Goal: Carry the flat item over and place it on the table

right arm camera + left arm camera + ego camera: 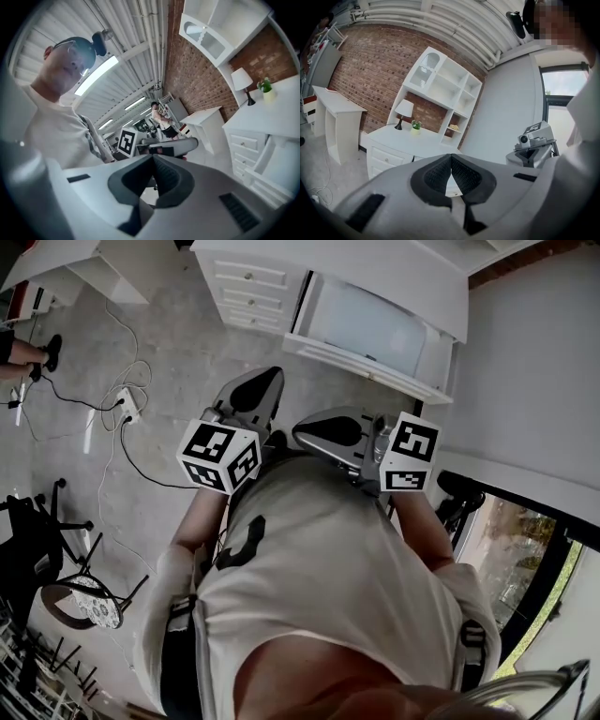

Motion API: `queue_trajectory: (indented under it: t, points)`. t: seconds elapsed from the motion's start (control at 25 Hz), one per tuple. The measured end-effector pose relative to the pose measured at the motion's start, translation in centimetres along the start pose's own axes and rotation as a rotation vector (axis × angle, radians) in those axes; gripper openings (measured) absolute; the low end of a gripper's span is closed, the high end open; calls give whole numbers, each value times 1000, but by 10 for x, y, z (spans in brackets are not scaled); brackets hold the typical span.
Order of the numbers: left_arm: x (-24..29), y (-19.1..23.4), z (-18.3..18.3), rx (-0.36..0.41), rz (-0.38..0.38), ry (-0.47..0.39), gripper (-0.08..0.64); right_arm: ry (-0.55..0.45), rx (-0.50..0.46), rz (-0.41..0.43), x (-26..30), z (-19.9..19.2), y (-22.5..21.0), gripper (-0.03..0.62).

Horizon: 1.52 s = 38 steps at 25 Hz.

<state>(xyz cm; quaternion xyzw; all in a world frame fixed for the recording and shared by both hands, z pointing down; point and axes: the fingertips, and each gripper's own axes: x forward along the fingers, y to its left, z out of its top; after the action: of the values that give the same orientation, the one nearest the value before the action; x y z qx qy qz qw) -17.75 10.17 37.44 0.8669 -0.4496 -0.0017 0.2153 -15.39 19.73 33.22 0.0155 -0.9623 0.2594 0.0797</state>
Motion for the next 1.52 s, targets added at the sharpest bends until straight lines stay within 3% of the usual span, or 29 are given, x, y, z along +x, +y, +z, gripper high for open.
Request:
queue_trajectory:
  t: [0.2,0.28,0.36,0.64,0.76,0.8,1.2,1.52]
  points:
    - [3,-6,-1,21,-12,9,20,-37,27,-134,-16,-5,-16,12]
    - [11,-13,0,37,-23,14,20,-12,14,-132,-16,-9,-15,190]
    - [19,-22,0,54,-37,22,20,-1,-16,-143,-19,-9,-15,132]
    - [54,-56,5,105,-44,36,20,19,-86,-166,-44,-7,-24,127]
    - [70,-70,7,132,-40,42,20,1,-94,-184,-62,-4,-34,70]
    - [76,-74,7,137,-39,45,20,-4,-96,-189,-68,-4,-37,15]
    - [121,-106,11,173,-34,58,20,-101,-89,-41,-117,10,-45,6]
    - [152,-109,4,211,50,95,20,-139,-110,138,-153,22,-37,6]
